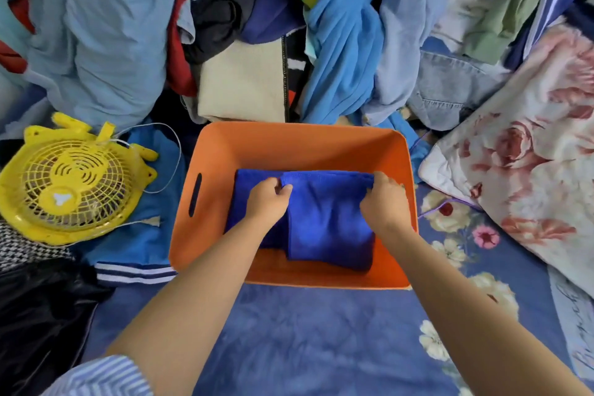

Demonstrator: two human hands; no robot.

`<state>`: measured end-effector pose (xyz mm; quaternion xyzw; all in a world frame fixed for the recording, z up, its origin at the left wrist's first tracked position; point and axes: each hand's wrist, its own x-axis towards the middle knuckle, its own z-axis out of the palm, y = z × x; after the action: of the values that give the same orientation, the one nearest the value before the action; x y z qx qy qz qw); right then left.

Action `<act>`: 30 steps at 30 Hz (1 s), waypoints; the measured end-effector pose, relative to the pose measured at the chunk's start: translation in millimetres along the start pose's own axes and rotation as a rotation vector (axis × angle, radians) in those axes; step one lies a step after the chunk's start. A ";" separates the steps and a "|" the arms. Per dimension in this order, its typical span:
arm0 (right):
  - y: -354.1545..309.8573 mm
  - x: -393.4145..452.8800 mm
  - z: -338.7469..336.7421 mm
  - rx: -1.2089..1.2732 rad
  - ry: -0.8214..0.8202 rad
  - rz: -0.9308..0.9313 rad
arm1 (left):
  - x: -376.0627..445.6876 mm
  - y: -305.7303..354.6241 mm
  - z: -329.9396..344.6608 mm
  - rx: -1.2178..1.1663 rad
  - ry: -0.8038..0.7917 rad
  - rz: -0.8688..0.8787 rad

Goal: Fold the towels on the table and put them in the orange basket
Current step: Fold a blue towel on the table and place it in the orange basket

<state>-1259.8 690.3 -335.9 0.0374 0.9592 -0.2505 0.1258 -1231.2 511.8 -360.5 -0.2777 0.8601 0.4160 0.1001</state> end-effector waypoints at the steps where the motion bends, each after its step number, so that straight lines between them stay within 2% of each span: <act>1: 1.8 7.1 8.4 -0.097 -0.030 0.009 | 8.0 -5.7 8.5 0.052 -0.028 -0.012; 5: 9.2 35.5 37.9 -0.343 -0.071 0.010 | 35.1 -14.0 38.3 0.123 -0.112 -0.069; 10: 17.5 75.7 65.5 -0.329 -0.095 0.156 | 65.0 -12.8 65.9 0.150 -0.113 -0.083; 14: 25.8 97.0 85.1 -0.395 -0.084 0.149 | 90.9 -14.6 76.5 0.156 -0.094 -0.079; 16: 32.3 102.7 92.1 -0.303 -0.013 0.158 | 100.6 -15.8 83.5 0.160 -0.096 -0.064; 20: 38.8 100.9 103.5 0.078 0.163 0.145 | 110.7 -22.2 99.6 0.108 -0.050 -0.037; 23: 43.4 82.6 116.3 0.134 0.228 0.012 | 113.2 -30.2 108.8 0.071 -0.005 0.002; 26: 62.8 72.7 133.0 -0.154 0.103 -0.190 | 112.2 -35.5 115.5 0.129 0.052 0.024; 28: 73.7 73.8 140.3 -0.207 -0.016 -0.163 | 111.8 -38.8 121.4 0.170 0.075 0.026; 30: 78.1 76.8 145.3 -0.174 -0.056 -0.095 | 112.9 -40.4 126.7 0.181 0.085 0.036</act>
<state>-1291.2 687.9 -515.1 -0.0263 0.9741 -0.1727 0.1434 -1309.2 544.8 -513.0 -0.2695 0.9025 0.3260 0.0810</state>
